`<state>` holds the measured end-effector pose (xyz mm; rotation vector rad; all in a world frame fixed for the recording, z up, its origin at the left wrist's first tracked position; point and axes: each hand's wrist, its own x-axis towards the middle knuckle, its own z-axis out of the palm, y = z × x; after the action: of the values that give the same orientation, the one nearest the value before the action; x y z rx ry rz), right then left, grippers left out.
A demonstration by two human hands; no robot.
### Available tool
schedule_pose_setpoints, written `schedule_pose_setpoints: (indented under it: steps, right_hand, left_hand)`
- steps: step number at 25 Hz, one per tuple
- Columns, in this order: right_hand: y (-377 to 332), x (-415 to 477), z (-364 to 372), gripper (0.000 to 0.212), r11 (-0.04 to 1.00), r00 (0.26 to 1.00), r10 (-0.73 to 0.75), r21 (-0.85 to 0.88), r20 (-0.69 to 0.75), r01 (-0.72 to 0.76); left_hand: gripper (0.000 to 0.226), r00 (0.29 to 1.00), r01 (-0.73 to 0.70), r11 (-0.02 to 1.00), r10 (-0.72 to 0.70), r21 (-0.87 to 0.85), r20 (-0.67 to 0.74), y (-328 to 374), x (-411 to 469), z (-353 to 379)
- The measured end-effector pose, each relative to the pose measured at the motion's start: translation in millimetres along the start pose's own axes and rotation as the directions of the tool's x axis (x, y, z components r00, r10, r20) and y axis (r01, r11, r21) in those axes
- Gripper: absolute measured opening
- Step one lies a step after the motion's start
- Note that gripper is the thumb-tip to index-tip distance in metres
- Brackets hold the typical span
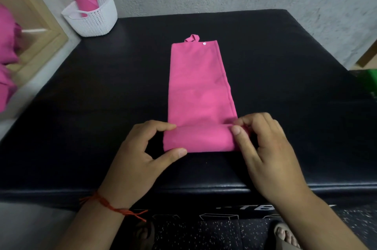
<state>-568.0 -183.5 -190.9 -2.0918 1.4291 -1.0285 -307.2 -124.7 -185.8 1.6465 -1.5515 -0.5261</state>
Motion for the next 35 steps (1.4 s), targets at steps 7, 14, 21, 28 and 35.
schedule_pose_setpoints:
  steps: [7,14,21,28,35]
  right_hand:
    - [1.0,2.2,1.8,0.057,0.995,0.998,0.015,-0.104,0.069,-0.008]
    - [5.6,1.5,5.0,0.067,0.996,0.999,0.003,-0.093,0.032,0.0]
    - [4.8,4.8,6.1,0.07,0.987,0.999,0.035,-0.155,0.012,-0.033]
    - [2.1,1.0,2.5,0.074,0.994,0.995,0.088,-0.075,0.048,-0.084]
    - [4.2,4.1,3.6,0.061,0.992,0.996,0.089,-0.088,0.024,-0.087]
  left_hand:
    - [0.048,1.0,0.024,0.997,-0.023,0.073,-0.014,-2.7,6.0,4.2]
    - [0.041,0.998,-0.03,0.994,0.035,0.101,-0.048,-1.3,4.8,6.0]
    - [0.046,0.998,-0.067,0.996,0.067,-0.05,-0.004,0.1,-2.9,-3.3]
    - [0.048,0.998,0.065,0.995,-0.066,-0.071,-0.013,-1.8,1.6,-1.8]
    - [0.046,0.998,0.065,0.997,-0.065,0.049,0.006,1.4,6.9,3.7]
